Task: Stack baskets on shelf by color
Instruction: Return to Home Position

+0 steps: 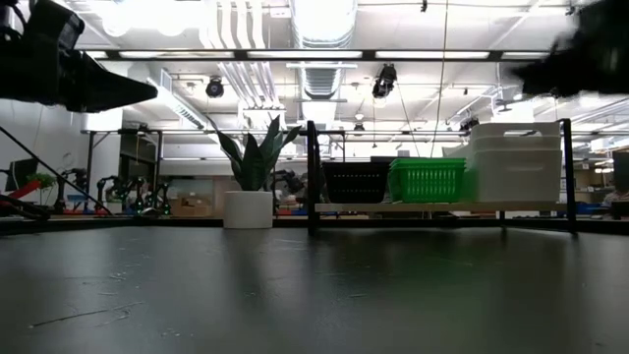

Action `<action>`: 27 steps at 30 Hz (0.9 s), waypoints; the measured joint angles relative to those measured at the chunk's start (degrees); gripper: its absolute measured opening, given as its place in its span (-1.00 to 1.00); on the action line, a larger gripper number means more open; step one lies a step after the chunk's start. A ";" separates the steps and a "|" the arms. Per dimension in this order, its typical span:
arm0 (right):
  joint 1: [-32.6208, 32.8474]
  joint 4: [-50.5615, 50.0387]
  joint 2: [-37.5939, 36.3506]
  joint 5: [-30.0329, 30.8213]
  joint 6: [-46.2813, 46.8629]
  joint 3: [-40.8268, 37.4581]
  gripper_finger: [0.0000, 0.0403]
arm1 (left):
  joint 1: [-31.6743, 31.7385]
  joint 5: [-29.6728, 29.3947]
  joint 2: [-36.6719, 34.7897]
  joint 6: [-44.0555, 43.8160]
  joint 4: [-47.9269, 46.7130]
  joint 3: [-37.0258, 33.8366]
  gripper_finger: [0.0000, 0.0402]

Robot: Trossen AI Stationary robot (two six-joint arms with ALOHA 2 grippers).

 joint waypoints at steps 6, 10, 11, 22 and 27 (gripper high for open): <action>-6.72 -13.42 -0.02 -4.66 13.17 0.06 -0.96 | 0.02 0.00 1.13 0.04 -0.14 0.00 -0.50; -10.46 -13.17 -0.04 -4.52 16.08 0.00 -0.96 | 0.02 0.02 1.48 -0.01 0.03 0.00 -0.50; -10.90 -13.29 -0.02 -4.57 17.89 0.00 -0.96 | 0.00 0.07 1.51 0.01 -0.11 0.00 -0.50; -11.32 -13.34 -0.02 -4.64 21.13 -0.02 -0.96 | 0.02 0.06 1.89 -0.03 0.00 0.00 -0.50; -11.32 -13.27 0.67 -4.51 15.18 -0.04 -0.96 | 0.02 0.06 2.12 -0.03 -0.01 0.00 -0.50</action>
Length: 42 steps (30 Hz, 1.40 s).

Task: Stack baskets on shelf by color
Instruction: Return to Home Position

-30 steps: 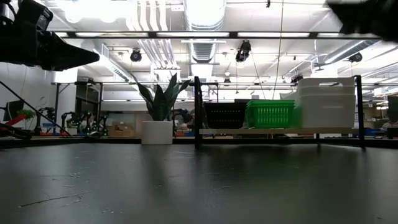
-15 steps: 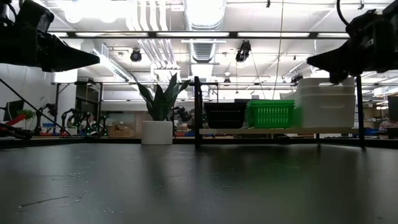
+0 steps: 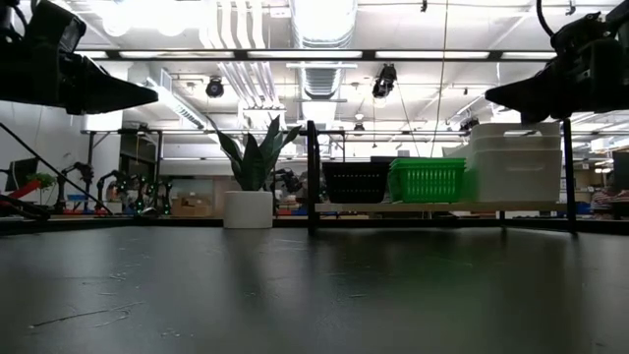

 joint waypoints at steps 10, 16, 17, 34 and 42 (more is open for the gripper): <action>0.00 0.04 0.57 0.02 -1.59 -0.02 -0.96 | -0.02 0.00 0.27 -0.02 -0.01 0.00 -0.50; 0.00 0.04 0.57 0.02 -1.70 -0.02 -0.96 | -0.02 0.00 0.16 -0.02 0.00 0.00 -0.50; 0.00 0.04 0.57 0.02 -1.70 -0.02 -0.96 | -0.01 0.00 0.18 -0.02 -0.02 0.00 -0.50; 0.00 0.04 0.59 0.02 -1.70 -0.04 -0.96 | 0.00 0.00 0.18 -0.02 -0.01 0.00 -0.50; 0.00 0.05 0.59 0.04 -1.70 -0.05 -0.96 | -0.01 0.00 0.18 -0.02 -0.01 0.00 -0.50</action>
